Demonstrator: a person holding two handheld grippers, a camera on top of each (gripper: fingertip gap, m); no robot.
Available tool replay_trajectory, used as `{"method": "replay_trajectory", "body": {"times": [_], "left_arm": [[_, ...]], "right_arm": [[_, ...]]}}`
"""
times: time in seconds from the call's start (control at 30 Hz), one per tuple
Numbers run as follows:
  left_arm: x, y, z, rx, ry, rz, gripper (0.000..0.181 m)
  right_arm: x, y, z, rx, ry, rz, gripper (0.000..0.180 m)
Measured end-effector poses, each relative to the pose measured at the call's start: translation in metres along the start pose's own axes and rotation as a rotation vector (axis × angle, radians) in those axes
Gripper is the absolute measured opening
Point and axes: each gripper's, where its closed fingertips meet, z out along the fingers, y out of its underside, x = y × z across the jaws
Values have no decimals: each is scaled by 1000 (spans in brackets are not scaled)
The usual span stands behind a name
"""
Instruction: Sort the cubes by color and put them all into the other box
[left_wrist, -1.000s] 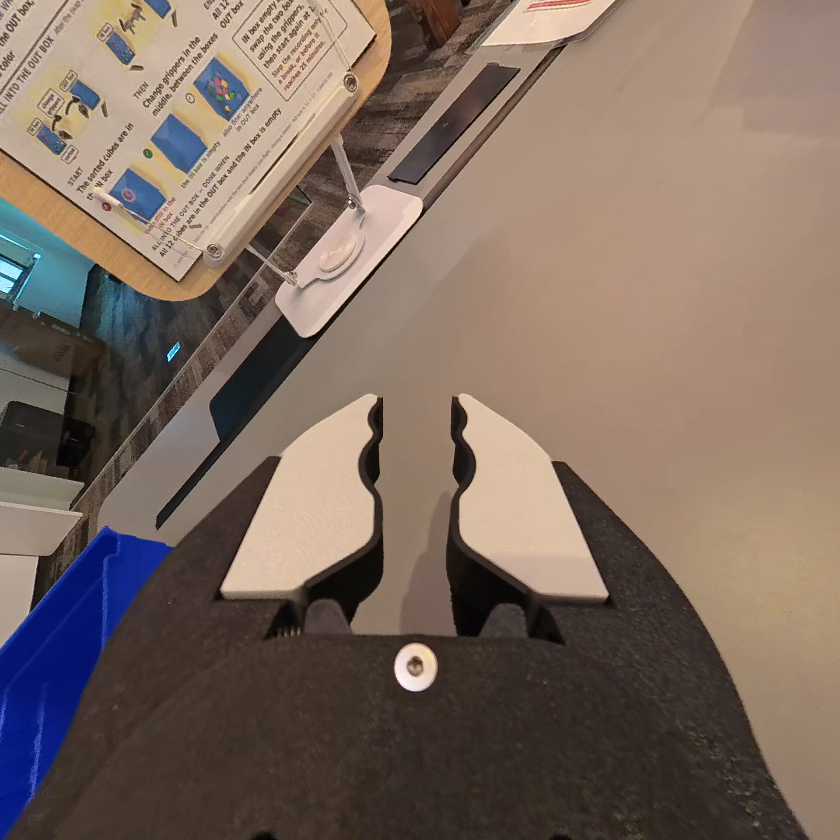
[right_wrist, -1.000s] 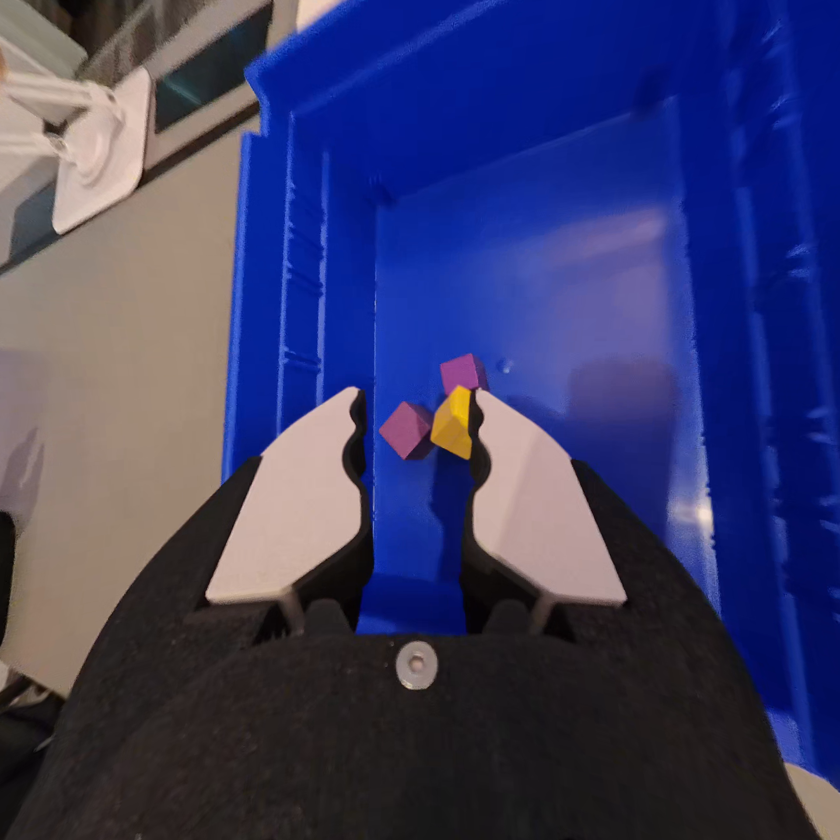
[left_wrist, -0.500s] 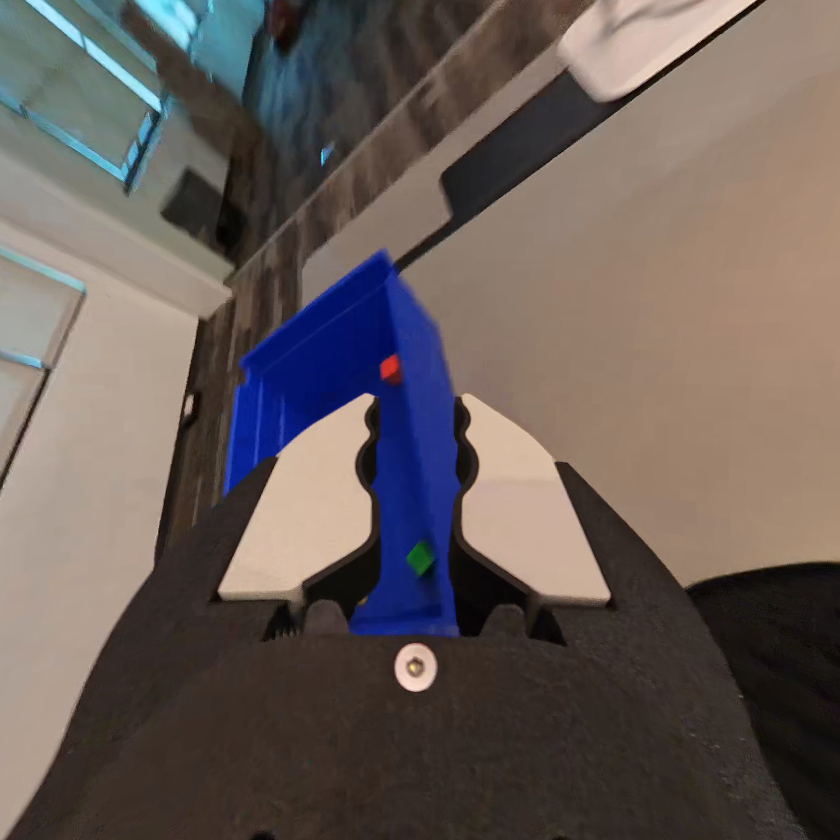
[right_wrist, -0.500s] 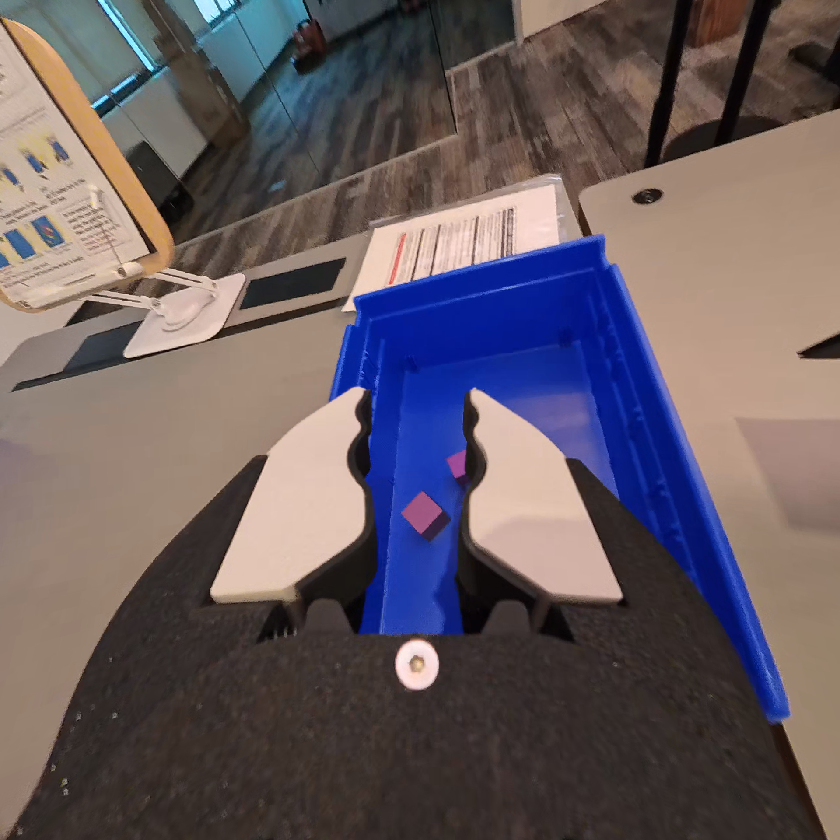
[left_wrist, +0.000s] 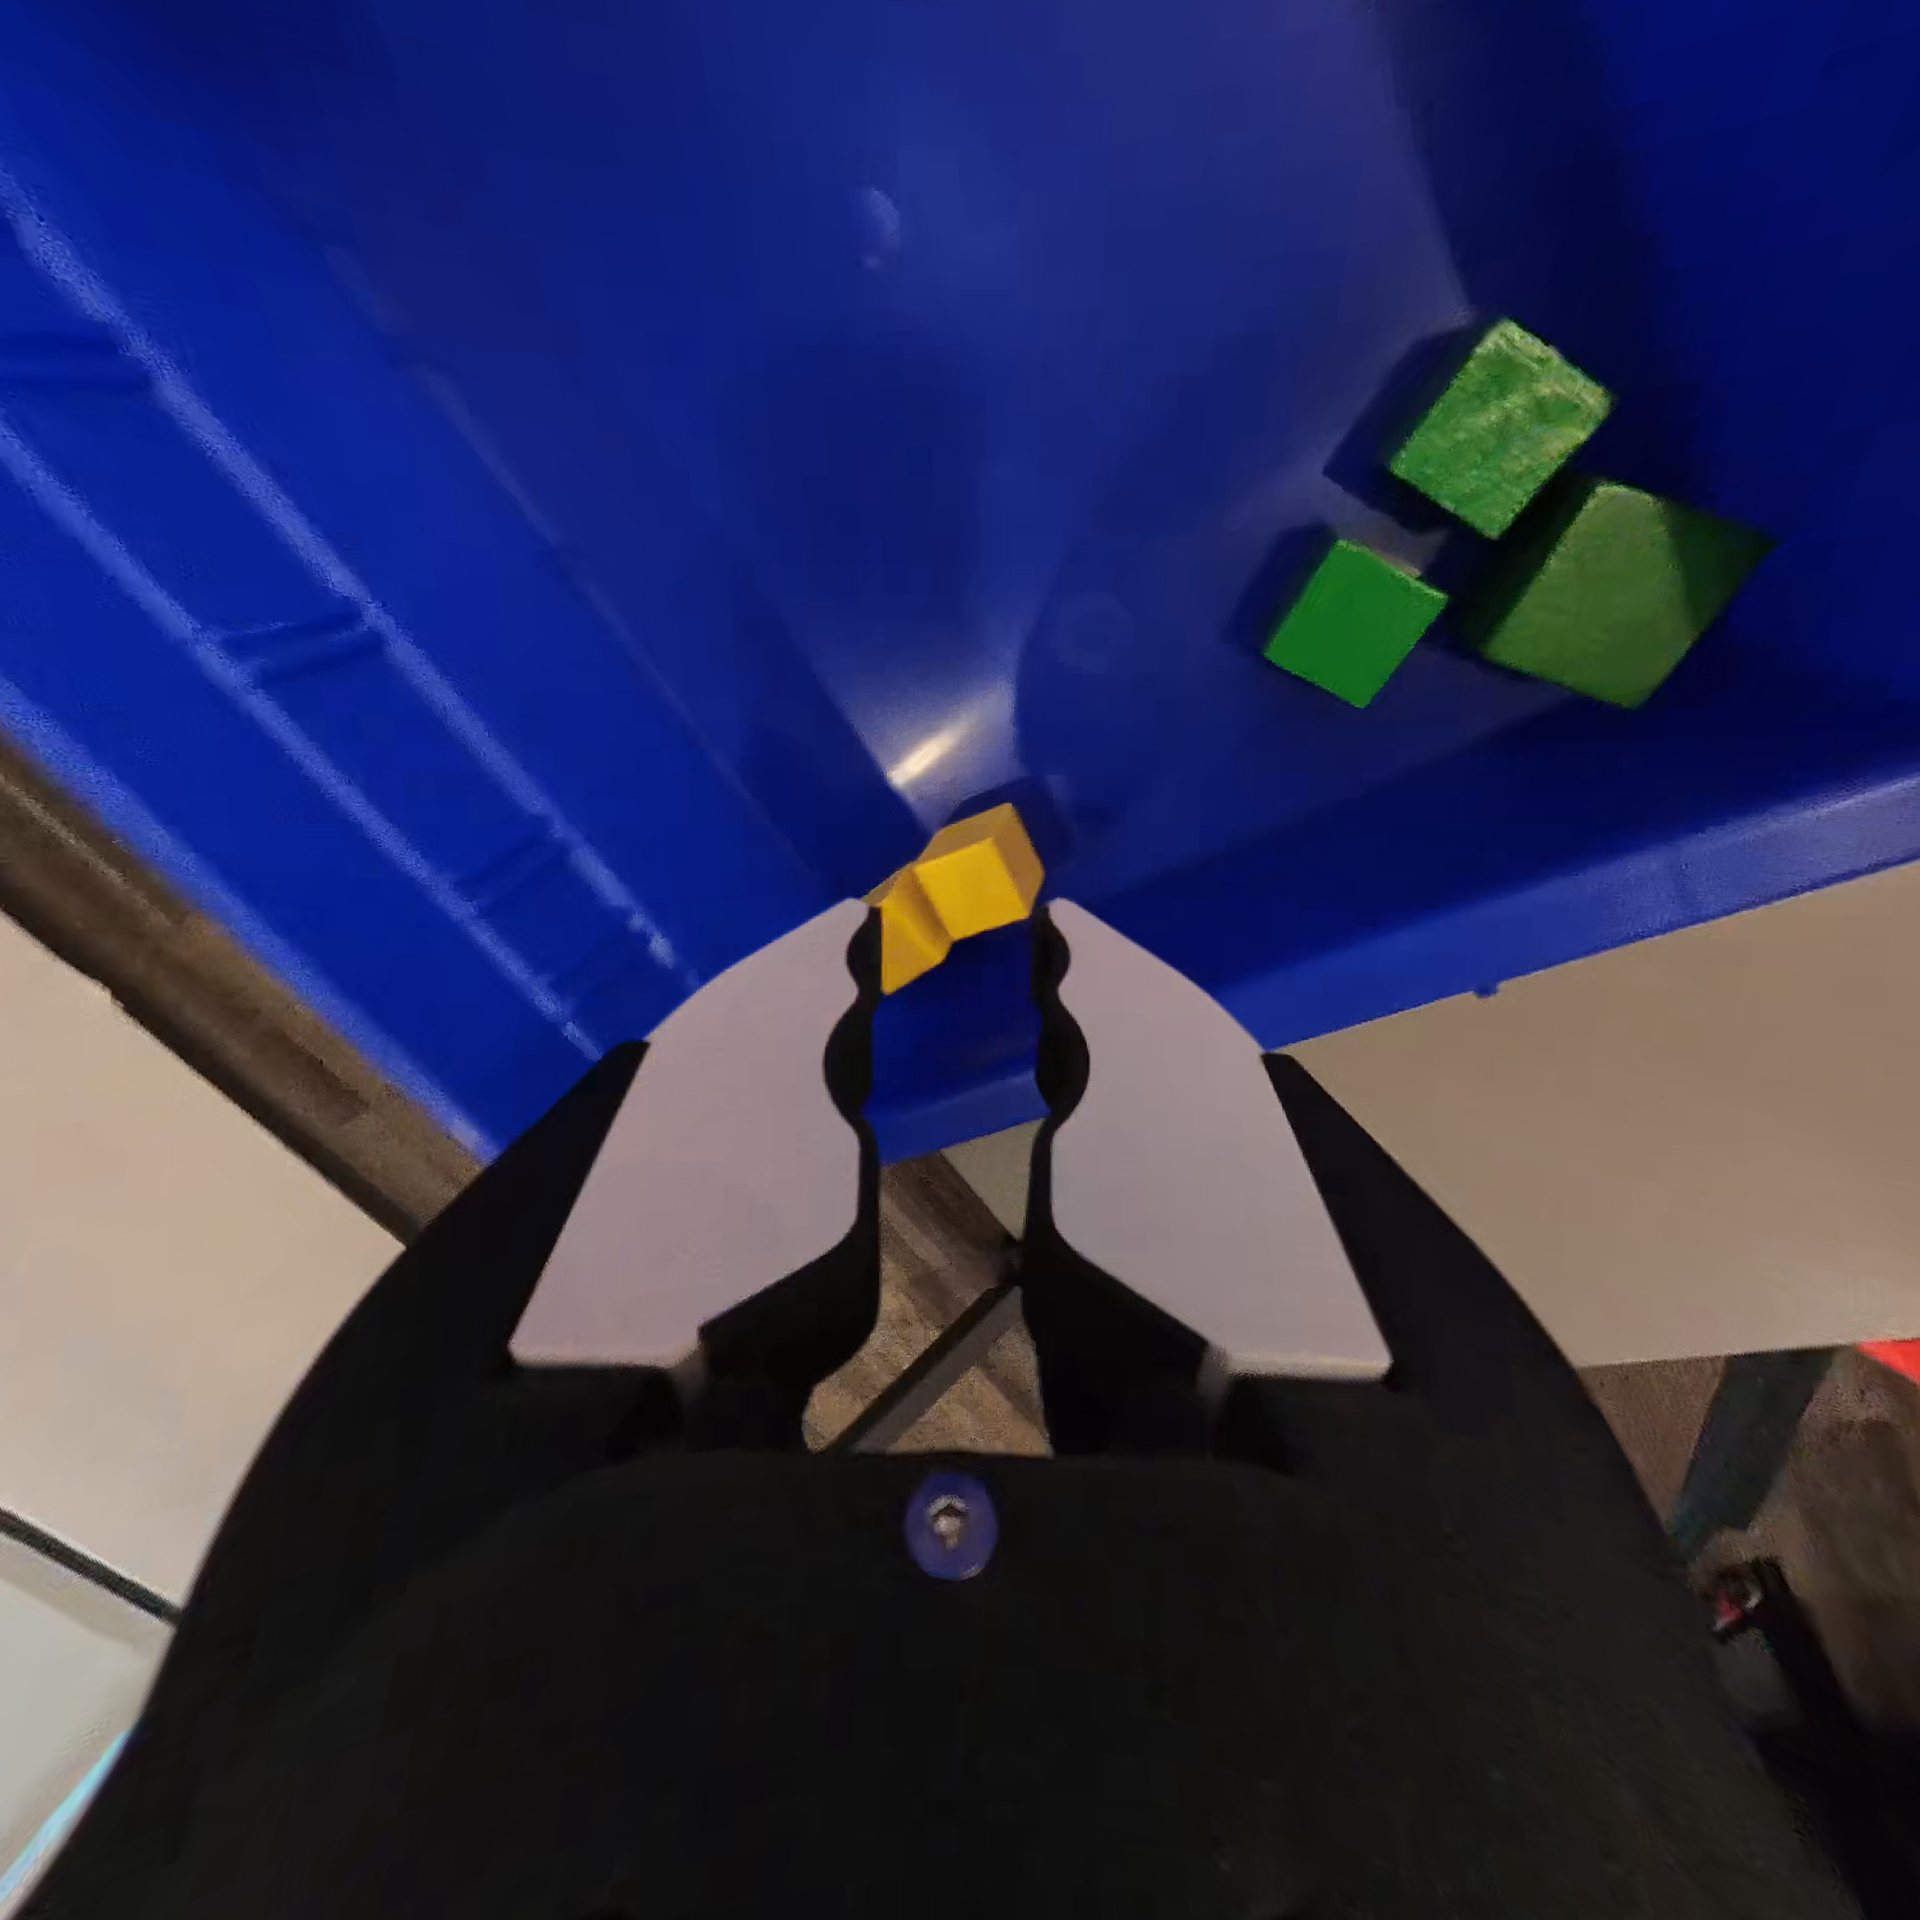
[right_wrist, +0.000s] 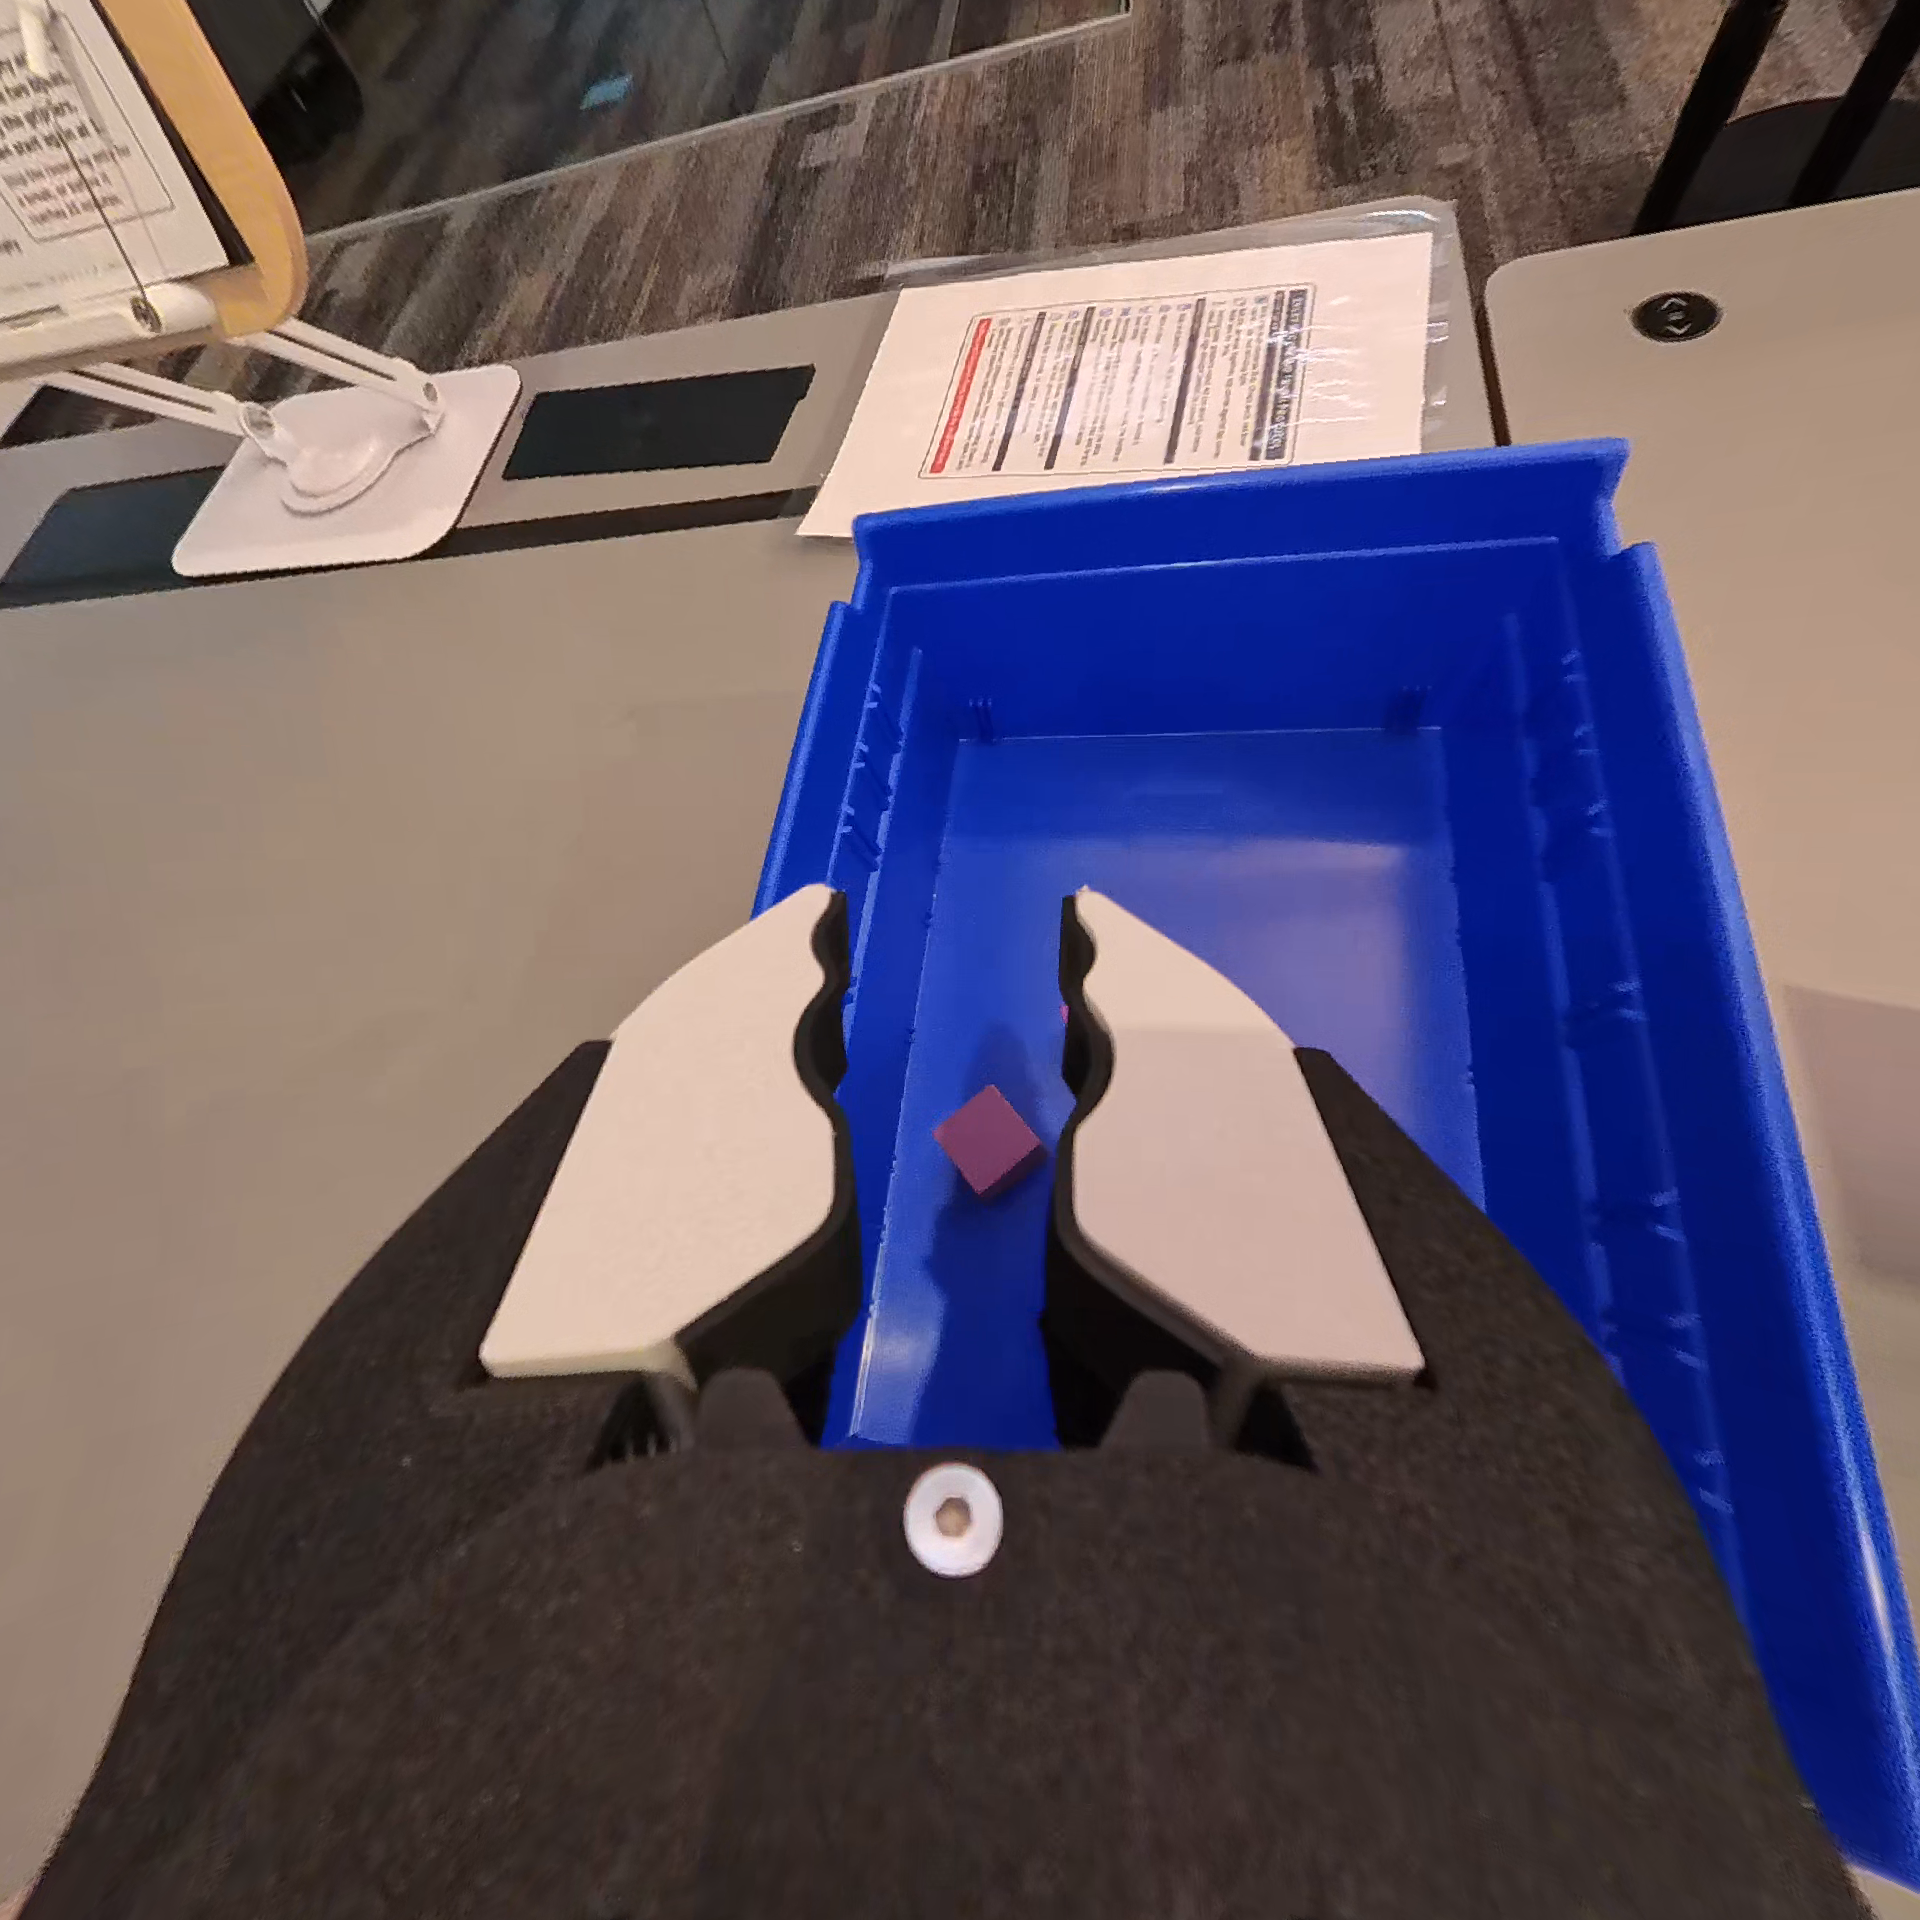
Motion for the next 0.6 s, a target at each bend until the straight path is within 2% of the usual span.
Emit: {"method": "replay_trajectory", "body": {"times": [0.17,0.33,0.6], "left_arm": [[0,7,15,-70,5,147,33],[7,9,25,-155,96,35,48],[-1,12,34,-268,75,38,46]], "right_arm": [[-4,0,5,-13,-11,-5,38],[-6,1,8,-28,-14,-8,38],[-5,7,12,-54,-21,-4,38]]}}
